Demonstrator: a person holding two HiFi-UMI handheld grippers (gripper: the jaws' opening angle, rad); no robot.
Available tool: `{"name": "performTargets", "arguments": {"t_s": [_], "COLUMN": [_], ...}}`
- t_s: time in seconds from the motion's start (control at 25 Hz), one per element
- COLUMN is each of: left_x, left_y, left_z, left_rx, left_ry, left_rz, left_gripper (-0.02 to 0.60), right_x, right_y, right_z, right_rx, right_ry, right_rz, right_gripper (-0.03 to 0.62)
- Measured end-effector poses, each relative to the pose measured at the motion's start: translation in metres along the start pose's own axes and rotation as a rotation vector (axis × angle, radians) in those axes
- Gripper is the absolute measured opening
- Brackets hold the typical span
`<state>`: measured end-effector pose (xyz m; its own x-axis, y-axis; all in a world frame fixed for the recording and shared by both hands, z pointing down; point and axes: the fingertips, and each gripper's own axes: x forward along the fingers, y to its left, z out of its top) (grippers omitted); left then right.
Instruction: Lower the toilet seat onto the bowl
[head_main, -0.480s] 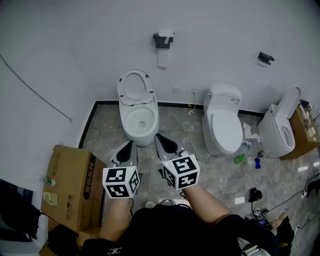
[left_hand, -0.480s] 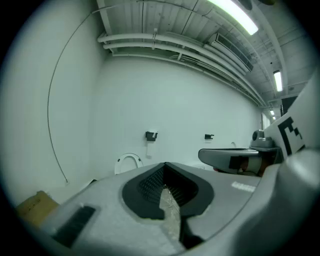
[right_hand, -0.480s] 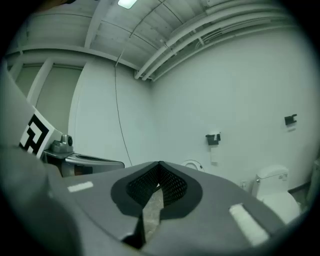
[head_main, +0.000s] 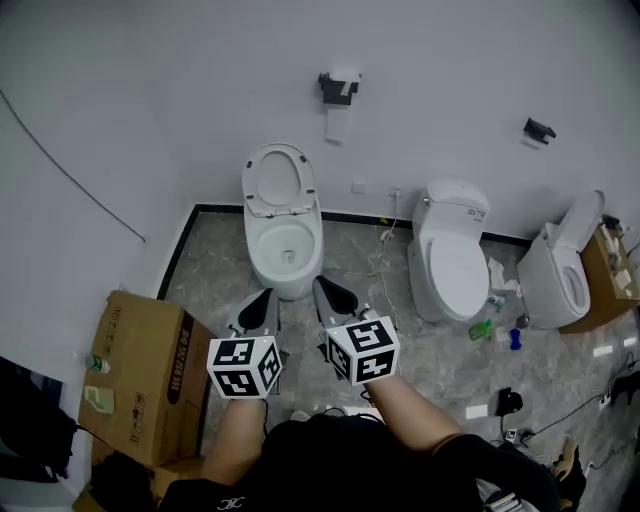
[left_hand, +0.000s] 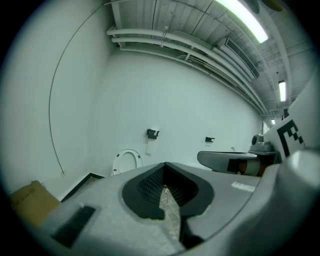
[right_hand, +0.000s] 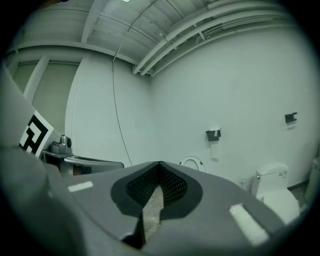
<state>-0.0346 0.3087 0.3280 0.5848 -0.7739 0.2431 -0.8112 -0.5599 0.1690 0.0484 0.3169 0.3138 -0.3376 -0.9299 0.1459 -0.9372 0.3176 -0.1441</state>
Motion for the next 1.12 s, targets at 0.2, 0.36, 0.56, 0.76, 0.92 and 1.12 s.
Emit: {"name": "performTargets", "arguments": {"t_s": [0.2, 0.36, 0.56, 0.76, 0.92, 1.12], "left_x": [0.007, 0.012, 0.013, 0.013, 0.012, 0.02], "left_y": [0.017, 0.035, 0.057, 0.082, 0.097, 0.117], "left_z": [0.004, 0.009, 0.011, 0.007, 0.006, 0.005], "left_rx": [-0.014, -0.016, -0.017, -0.026, -0.026, -0.024], "left_ry": [0.006, -0.005, -0.008, -0.005, -0.001, 0.008], "left_rz": [-0.014, -0.026, -0.045, -0.056, -0.054, -0.034], "left_gripper": [0.008, 0.009, 0.008, 0.008, 0.009, 0.009], "right_x": [0.019, 0.037, 0.054, 0.073, 0.087, 0.111], "right_y": [0.005, 0.009, 0.021, 0.033, 0.039, 0.033], "right_z": [0.003, 0.005, 0.003, -0.006, -0.011, -0.009], "right_rx": [0.002, 0.003, -0.006, -0.015, -0.023, -0.014], "right_ry": [0.004, -0.002, -0.001, 0.006, 0.019, 0.015], "right_rz": [-0.01, -0.022, -0.043, -0.055, -0.053, -0.053], "right_gripper": [0.008, 0.008, 0.008, 0.008, 0.008, 0.008]}}
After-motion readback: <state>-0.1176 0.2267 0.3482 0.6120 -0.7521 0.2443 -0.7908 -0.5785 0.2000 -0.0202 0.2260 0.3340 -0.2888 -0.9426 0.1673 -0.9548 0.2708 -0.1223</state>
